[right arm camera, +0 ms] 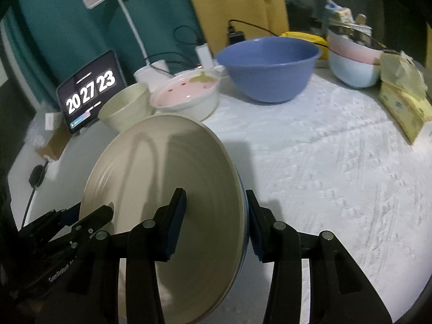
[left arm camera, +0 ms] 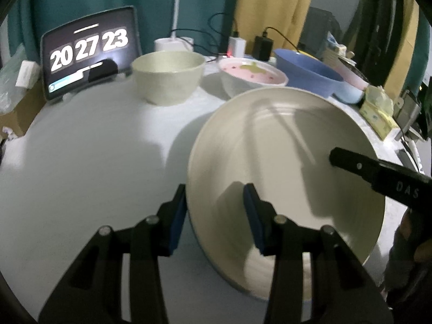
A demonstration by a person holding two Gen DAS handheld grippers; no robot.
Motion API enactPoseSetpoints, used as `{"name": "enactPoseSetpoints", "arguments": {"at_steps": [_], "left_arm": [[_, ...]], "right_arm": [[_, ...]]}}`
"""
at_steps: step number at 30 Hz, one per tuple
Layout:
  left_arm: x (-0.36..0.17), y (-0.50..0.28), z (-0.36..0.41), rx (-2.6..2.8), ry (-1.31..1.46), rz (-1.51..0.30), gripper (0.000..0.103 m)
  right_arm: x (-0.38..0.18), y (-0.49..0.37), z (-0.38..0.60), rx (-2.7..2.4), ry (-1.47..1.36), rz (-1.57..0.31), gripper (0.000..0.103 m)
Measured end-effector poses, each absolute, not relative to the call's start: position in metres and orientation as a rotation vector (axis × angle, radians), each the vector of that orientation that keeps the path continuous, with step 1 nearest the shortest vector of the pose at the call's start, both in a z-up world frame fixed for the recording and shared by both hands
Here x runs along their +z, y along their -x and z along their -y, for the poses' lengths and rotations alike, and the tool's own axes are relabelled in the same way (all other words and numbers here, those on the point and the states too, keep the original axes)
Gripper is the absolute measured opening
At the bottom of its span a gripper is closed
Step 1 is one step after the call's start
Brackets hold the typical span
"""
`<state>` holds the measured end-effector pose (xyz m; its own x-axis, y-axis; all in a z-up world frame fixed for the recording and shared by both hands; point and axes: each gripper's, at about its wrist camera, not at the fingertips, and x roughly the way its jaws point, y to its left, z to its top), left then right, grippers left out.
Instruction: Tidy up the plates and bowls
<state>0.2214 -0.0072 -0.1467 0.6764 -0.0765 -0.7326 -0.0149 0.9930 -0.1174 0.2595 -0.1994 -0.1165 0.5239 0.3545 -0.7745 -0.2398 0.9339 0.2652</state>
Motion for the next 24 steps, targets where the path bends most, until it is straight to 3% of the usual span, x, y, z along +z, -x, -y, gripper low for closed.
{"name": "enactPoseSetpoints", "arguments": {"at_steps": [24], "left_arm": [[-0.154, -0.208, -0.074, 0.114, 0.185, -0.834, 0.043]], "right_arm": [[-0.116, -0.272, 0.102, 0.505, -0.041, -1.008, 0.046]]}}
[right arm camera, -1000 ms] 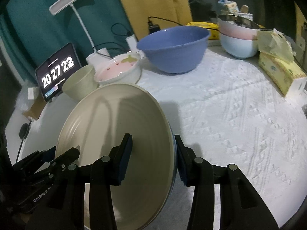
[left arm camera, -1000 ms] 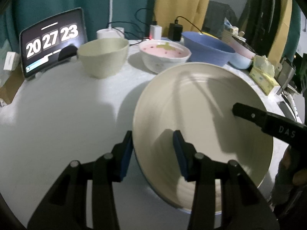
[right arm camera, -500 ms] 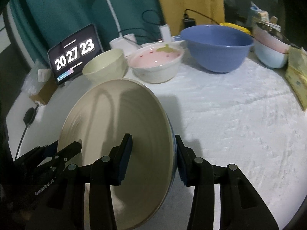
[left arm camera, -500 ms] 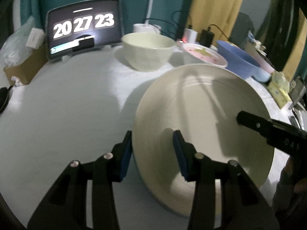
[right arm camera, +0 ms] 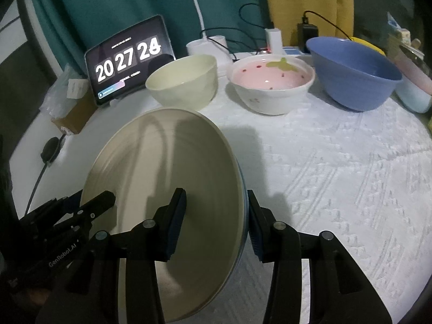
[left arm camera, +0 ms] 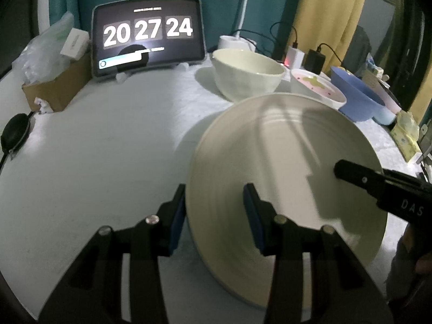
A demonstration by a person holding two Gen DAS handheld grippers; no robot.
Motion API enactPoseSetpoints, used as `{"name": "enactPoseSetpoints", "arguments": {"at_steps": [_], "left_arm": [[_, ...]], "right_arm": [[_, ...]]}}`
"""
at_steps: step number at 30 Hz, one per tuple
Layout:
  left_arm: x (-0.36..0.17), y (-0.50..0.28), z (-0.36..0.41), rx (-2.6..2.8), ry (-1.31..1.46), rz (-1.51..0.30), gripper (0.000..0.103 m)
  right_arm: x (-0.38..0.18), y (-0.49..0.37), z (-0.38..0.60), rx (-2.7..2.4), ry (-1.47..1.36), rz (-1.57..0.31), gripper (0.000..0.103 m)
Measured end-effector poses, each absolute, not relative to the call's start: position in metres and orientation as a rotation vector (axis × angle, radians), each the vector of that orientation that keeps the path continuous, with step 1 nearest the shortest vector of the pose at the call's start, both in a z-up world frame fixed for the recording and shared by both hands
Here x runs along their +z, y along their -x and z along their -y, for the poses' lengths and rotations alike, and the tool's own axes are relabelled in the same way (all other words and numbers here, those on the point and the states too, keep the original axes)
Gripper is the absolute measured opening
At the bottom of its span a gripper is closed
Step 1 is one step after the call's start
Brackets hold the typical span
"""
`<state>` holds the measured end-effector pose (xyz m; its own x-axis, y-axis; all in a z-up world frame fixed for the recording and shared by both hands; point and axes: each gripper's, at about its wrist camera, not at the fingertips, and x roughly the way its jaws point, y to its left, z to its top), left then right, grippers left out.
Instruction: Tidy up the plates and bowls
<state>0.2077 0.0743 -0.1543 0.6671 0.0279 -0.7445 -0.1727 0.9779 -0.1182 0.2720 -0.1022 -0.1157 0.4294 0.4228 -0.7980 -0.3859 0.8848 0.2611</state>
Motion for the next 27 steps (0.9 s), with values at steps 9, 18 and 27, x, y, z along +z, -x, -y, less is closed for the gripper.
{"name": "enactPoseSetpoints", "arguments": {"at_steps": [9, 18, 27], "left_arm": [[-0.158, -0.213, -0.068, 0.139, 0.139, -0.827, 0.043], [-0.148, -0.213, -0.065, 0.196, 0.074, -0.808, 0.045], [-0.123, -0.205, -0.058, 0.288, 0.004, -0.708, 0.045]], "right_arm": [[-0.130, -0.278, 0.101, 0.508, -0.059, -1.032, 0.047], [-0.136, -0.280, 0.102, 0.508, -0.035, -1.025, 0.050], [-0.120, -0.283, 0.128, 0.487, -0.069, -0.986, 0.050]]}}
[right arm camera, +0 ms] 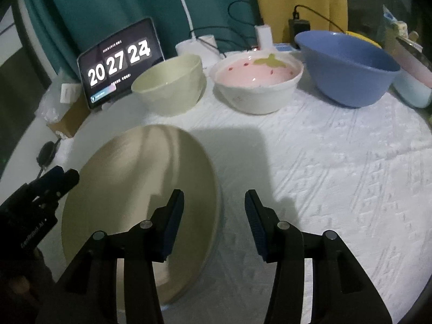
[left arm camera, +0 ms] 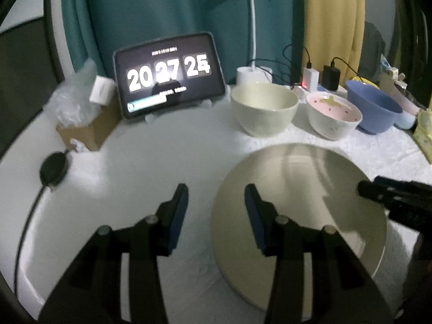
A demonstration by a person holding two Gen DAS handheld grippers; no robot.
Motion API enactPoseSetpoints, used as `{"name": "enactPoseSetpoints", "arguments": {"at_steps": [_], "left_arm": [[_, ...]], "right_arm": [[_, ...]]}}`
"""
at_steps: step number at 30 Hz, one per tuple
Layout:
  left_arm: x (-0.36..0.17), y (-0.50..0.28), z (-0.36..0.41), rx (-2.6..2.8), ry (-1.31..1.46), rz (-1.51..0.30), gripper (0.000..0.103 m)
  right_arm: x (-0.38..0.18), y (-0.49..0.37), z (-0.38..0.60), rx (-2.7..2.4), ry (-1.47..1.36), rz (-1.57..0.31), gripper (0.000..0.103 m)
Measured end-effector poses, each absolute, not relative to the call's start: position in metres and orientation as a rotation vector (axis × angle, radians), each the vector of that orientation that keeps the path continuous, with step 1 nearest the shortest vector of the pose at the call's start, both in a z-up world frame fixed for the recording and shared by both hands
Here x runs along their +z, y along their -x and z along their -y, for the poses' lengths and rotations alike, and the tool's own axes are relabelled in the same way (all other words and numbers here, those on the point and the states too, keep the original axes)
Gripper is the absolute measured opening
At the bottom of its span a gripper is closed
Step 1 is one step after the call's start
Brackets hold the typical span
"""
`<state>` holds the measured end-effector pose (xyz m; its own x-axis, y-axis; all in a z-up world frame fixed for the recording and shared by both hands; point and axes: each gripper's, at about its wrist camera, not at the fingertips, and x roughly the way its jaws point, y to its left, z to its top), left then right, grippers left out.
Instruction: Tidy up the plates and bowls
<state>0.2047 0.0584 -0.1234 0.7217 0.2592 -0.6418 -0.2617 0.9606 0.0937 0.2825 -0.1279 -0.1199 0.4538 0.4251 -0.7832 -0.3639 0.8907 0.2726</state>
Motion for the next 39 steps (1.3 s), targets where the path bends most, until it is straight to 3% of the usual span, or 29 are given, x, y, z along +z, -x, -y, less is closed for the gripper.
{"name": "enactPoseSetpoints", "arguments": {"at_steps": [27, 39], "left_arm": [[-0.081, -0.244, 0.046, 0.010, 0.004, -0.653, 0.048], [-0.071, -0.263, 0.083, -0.055, -0.023, -0.630, 0.055]], "right_arm": [[-0.083, -0.300, 0.244, 0.337, -0.142, -0.851, 0.050], [-0.072, -0.311, 0.269, 0.323, -0.131, -0.804, 0.050]]}}
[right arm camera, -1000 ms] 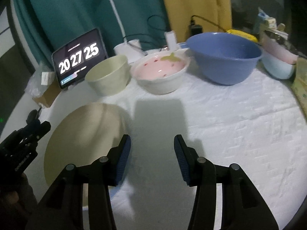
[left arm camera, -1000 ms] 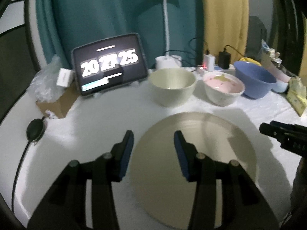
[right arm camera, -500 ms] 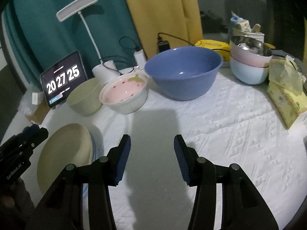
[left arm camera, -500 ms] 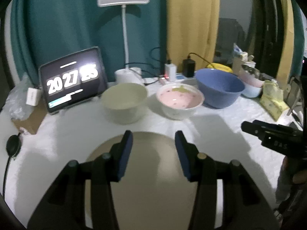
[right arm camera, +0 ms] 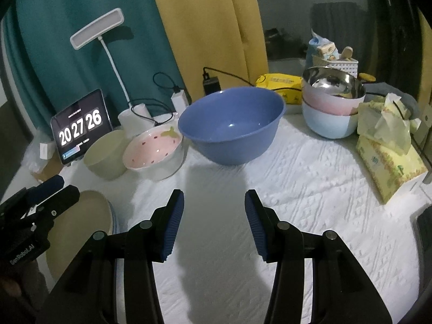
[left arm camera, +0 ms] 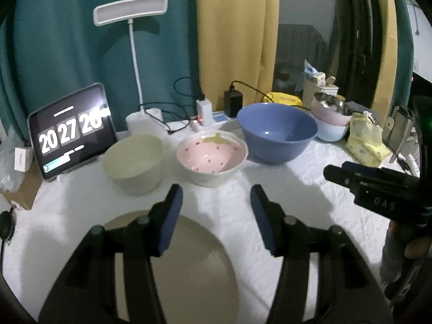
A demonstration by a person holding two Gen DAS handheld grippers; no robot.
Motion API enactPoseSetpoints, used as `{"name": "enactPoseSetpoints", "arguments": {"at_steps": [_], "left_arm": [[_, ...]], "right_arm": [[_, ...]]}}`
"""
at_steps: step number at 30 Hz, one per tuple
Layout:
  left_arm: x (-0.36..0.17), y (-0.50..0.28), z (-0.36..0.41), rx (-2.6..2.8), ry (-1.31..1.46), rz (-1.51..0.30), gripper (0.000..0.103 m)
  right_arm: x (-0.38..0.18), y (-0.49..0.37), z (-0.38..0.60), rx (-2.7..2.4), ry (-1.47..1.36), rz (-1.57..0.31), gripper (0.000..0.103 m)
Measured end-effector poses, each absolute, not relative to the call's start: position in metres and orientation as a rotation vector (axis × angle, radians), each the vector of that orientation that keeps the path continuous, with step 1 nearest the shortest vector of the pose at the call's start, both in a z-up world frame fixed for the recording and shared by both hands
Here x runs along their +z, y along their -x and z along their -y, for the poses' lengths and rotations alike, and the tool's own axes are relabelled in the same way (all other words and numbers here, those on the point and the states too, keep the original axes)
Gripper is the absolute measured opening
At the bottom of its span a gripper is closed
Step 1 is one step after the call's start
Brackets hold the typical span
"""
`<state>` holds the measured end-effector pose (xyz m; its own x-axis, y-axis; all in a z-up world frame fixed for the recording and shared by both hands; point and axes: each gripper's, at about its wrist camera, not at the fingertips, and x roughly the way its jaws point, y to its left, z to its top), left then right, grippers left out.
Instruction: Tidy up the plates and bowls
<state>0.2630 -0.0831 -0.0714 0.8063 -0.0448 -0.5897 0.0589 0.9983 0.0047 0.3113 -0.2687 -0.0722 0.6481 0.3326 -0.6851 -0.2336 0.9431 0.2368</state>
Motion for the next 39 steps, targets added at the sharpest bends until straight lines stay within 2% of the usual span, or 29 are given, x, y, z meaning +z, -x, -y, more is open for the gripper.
{"name": "enactPoseSetpoints", "arguments": {"at_steps": [8, 22, 39], "left_arm": [[-0.066, -0.285, 0.099, -0.089, -0.016, -0.625, 0.062], [-0.072, -0.341, 0.115, -0.143, 0.028, -0.659, 0.062], [-0.096, -0.380, 0.149, -0.161, -0.035, -0.655, 0.062]], "right_arm": [[-0.064, -0.324, 0.279, 0.317, -0.111, -0.775, 0.050], [-0.062, -0.368, 0.289, 0.307, -0.088, -0.756, 0.050], [-0.106, -0.412, 0.306, 0.229, -0.109, -0.812, 0.050]]}}
